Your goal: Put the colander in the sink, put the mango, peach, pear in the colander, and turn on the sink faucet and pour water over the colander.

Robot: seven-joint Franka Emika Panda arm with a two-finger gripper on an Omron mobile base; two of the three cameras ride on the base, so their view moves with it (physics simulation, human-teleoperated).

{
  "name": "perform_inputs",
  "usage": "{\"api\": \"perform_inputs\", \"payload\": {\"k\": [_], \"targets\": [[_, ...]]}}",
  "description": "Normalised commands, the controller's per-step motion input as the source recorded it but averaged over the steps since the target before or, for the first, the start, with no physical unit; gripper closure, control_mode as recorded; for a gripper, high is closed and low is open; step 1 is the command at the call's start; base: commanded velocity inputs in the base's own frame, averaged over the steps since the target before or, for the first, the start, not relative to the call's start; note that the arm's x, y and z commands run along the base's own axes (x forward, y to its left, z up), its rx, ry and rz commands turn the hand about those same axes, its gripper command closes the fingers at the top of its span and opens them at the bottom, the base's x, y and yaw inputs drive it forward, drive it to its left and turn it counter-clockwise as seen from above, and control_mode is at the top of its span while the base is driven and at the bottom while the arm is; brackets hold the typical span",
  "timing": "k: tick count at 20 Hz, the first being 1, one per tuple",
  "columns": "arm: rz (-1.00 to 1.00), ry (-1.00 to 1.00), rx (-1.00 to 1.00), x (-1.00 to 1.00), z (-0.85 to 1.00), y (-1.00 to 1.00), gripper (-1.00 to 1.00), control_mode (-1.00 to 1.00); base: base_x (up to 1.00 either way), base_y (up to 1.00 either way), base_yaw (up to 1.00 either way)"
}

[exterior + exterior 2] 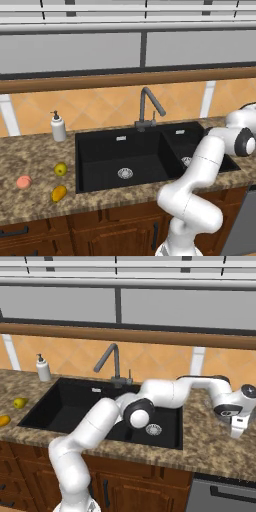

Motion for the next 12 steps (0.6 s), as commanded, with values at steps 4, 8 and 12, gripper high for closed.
{"api": "perform_inputs", "payload": {"k": [4,8,12], "targets": [[0.00,-0.01,0.00,0.25,-0.39,0.04,1.00,-1.00,0.00,0.00,0.00],[0.00,-0.15,0.00,0.02,-0.21,0.18,1.00,-1.00,0.00,0.00,0.00],[0.00,-0.35,-0.01,-0.27,0.00,0.52,1.00,-1.00,0.00,0.00,0.00]]}}
